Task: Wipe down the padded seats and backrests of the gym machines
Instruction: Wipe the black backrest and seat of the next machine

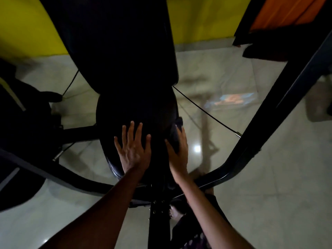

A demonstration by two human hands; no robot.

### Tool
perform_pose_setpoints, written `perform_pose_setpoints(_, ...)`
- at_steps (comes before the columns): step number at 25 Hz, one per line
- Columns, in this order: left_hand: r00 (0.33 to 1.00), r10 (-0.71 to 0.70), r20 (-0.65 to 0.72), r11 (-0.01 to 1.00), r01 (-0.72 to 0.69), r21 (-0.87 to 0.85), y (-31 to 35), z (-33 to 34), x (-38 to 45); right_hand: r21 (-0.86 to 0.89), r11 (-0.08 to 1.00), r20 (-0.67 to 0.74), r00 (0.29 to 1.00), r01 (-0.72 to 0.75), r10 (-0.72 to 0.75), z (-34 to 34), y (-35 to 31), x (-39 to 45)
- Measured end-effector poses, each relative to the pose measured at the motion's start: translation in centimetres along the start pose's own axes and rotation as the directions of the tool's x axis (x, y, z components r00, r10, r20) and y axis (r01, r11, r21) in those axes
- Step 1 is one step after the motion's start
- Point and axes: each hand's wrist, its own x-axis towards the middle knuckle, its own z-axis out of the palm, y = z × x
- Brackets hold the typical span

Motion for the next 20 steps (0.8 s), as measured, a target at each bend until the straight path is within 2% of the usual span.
perform_pose_setpoints(2, 1.0, -0.012, 0.003, 1.0, 0.012, -0.008, -0.1, 0.2, 0.2, -0.061, 0.997, 0.016, 0.999, -0.038, 0.039, -0.2, -0.7, 3.6)
perform_pose_setpoints(4, 1.0, -0.008, -0.02, 1.0, 0.008, -0.014, -0.2, 0.4, 0.2, -0.109, 0.994, 0.027, 1.0, -0.003, 0.006, -0.1, -1.2, 4.9)
perform_pose_setpoints(7, 0.999, 0.018, -0.046, 1.0, -0.018, -0.005, -0.2, 0.7, 0.1, -0.224, 0.972, 0.03, 0.997, 0.072, -0.067, -0.6, -1.5, 2.2)
perform_pose_setpoints(11, 0.999, -0.044, -0.018, 0.999, 0.043, -0.022, -0.3, 0.5, 0.4, -0.28, 0.942, 0.081, 0.982, 0.186, -0.17, -1.7, -1.2, -2.8)
perform_pose_setpoints(14, 0.999, -0.034, 0.025, 0.999, 0.035, -0.025, -0.2, 0.0, 0.0, -0.354, 0.864, 0.222, 0.93, 0.358, -0.294, -3.1, -0.4, -5.7)
perform_pose_setpoints(16, 0.999, -0.002, 0.054, 0.997, 0.006, -0.076, 0.0, -0.4, -0.1, -0.356, 0.767, 0.415, 0.826, 0.534, -0.382, -5.3, 0.1, -6.4)
perform_pose_setpoints(17, 0.998, 0.013, 0.065, 0.995, -0.006, -0.099, -0.3, -0.8, -0.3, -0.326, 0.699, 0.524, 0.737, 0.636, -0.426, -6.6, 0.1, -6.2)
perform_pose_setpoints(18, 0.998, 0.012, 0.064, 0.995, -0.006, -0.097, -1.1, -1.3, -0.7, -0.284, 0.598, 0.626, 0.617, 0.75, -0.477, -8.0, -0.1, -5.6)
perform_pose_setpoints(20, 0.994, -0.11, 0.021, 0.988, 0.112, -0.103, -3.7, -1.5, -2.6, -0.195, 0.297, 0.765, 0.334, 0.935, -0.55, -10.0, -1.2, -4.1)
